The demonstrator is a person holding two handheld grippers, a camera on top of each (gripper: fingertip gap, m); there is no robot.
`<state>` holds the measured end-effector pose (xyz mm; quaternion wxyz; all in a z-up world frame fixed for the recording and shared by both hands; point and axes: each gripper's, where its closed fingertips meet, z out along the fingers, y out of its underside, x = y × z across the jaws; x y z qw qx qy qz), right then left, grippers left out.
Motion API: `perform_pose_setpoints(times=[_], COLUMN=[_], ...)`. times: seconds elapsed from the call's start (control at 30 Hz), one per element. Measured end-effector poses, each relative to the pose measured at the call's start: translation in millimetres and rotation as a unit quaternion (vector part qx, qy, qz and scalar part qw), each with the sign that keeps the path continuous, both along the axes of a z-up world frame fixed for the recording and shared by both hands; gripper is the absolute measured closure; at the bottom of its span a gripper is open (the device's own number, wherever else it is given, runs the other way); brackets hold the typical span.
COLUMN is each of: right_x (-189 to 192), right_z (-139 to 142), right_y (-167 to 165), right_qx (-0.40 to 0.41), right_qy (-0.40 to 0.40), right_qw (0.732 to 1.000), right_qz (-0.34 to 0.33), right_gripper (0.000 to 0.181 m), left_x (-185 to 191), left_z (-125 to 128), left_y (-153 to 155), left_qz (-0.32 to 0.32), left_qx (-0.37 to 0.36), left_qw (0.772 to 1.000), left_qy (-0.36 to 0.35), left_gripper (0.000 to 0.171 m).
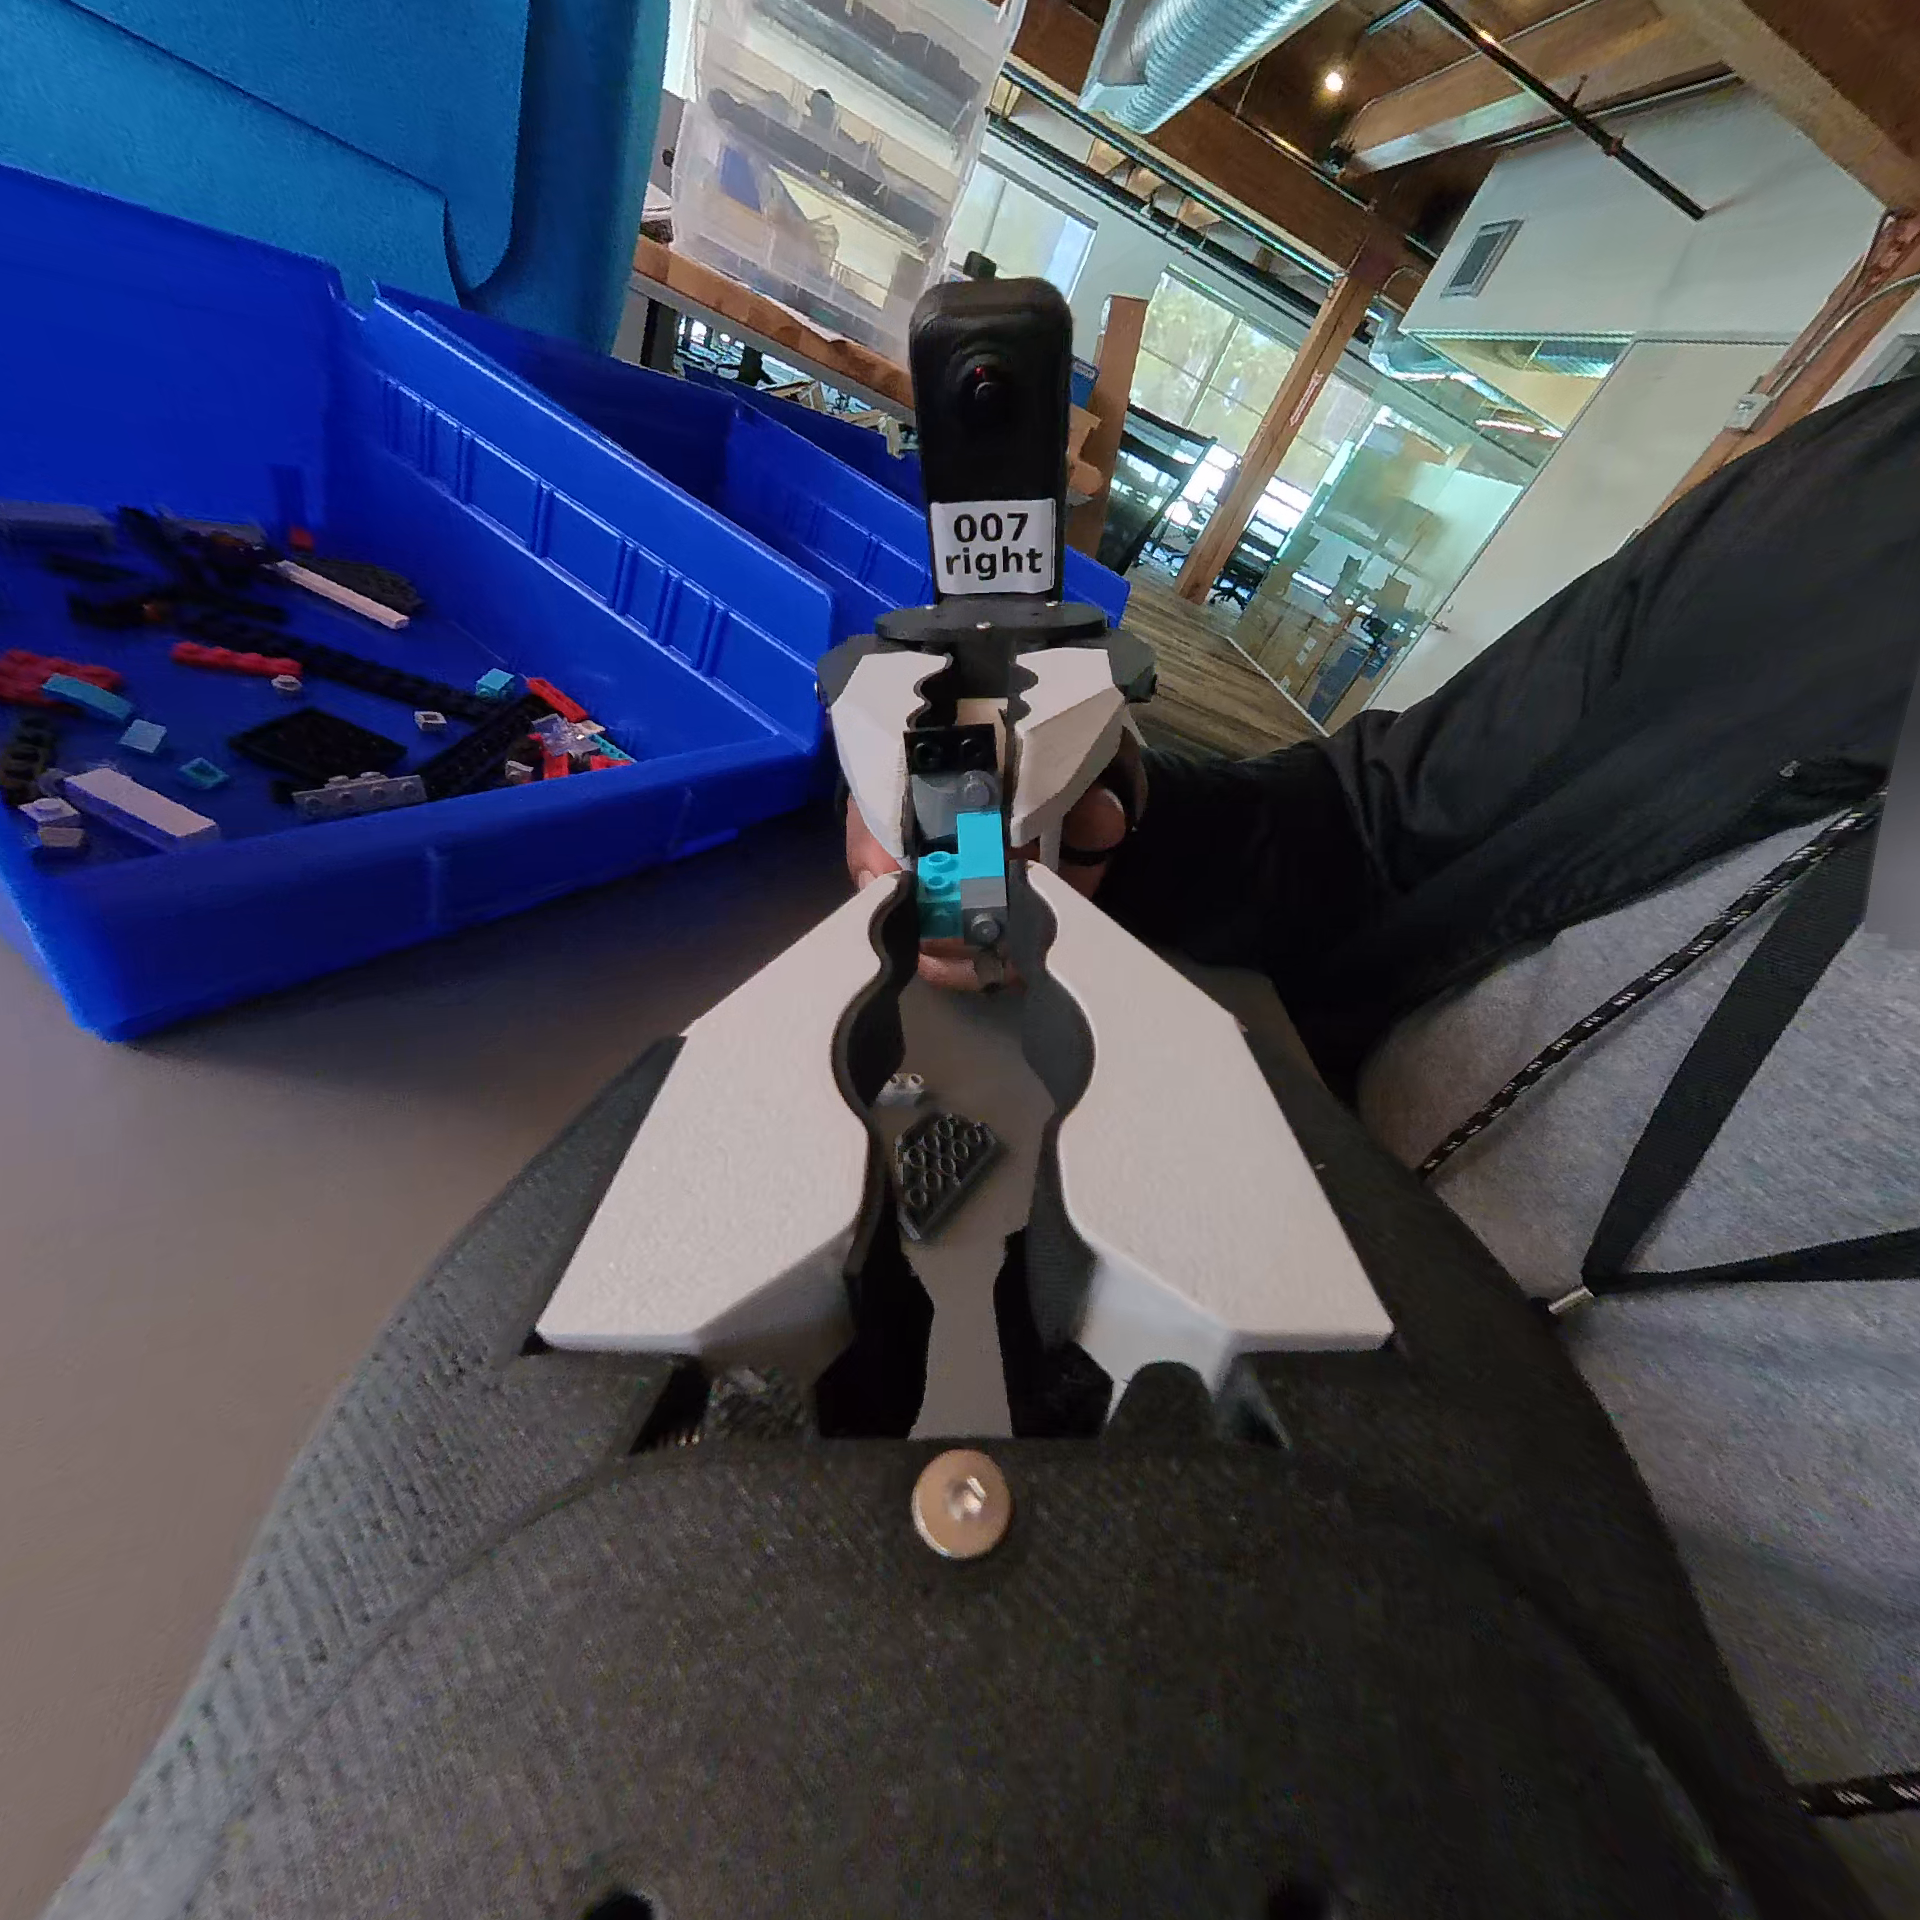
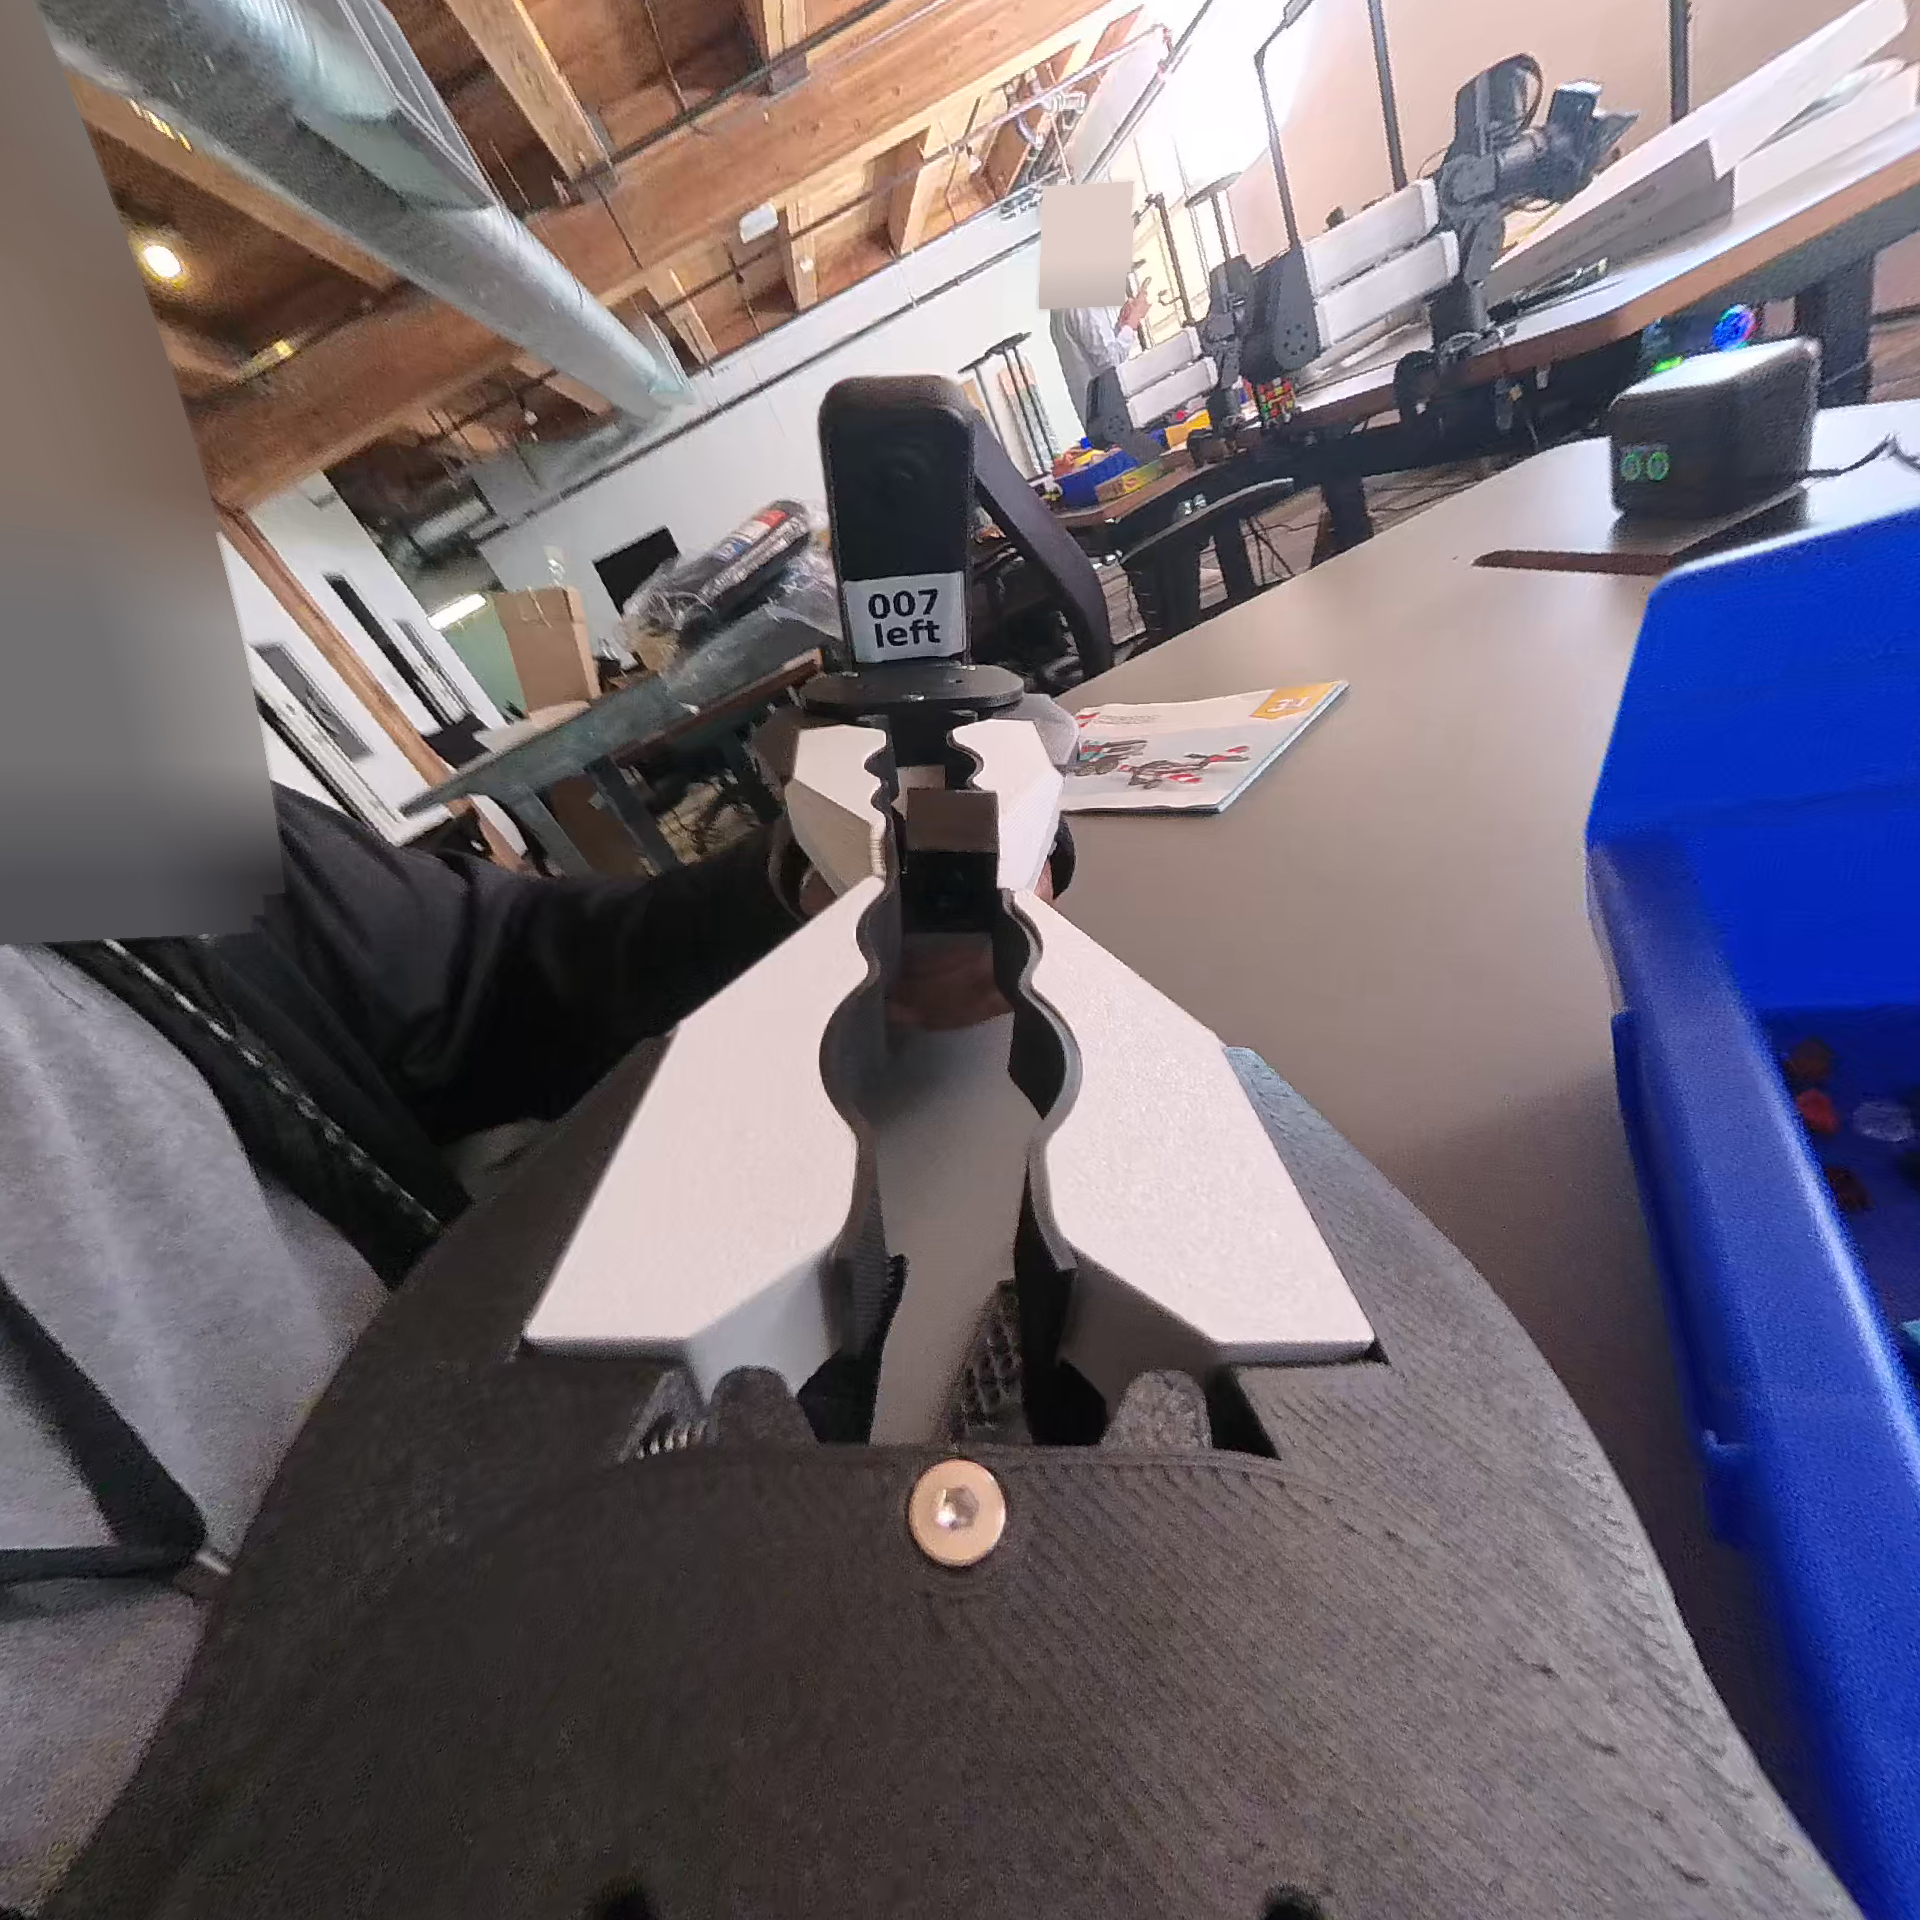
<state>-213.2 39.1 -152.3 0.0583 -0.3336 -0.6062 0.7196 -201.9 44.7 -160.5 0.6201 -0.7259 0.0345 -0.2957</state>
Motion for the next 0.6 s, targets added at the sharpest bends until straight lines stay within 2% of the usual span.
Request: perform_pose_setpoints(times=[0.6], right_x=[3.4], right_z=[-1.3], right_y=[-8.4], right_qx=[0.076], right_qy=[0.036], right_qw=[0.996], right_qz=[-0.017], right_gripper=[0.165], left_x=[-0.2], left_z=[-0.3], left_y=[-11.5], left_qz=[-0.038], left_qx=[-0.013], left_qw=[0.999], left_qy=[0.001], left_gripper=[0.154])
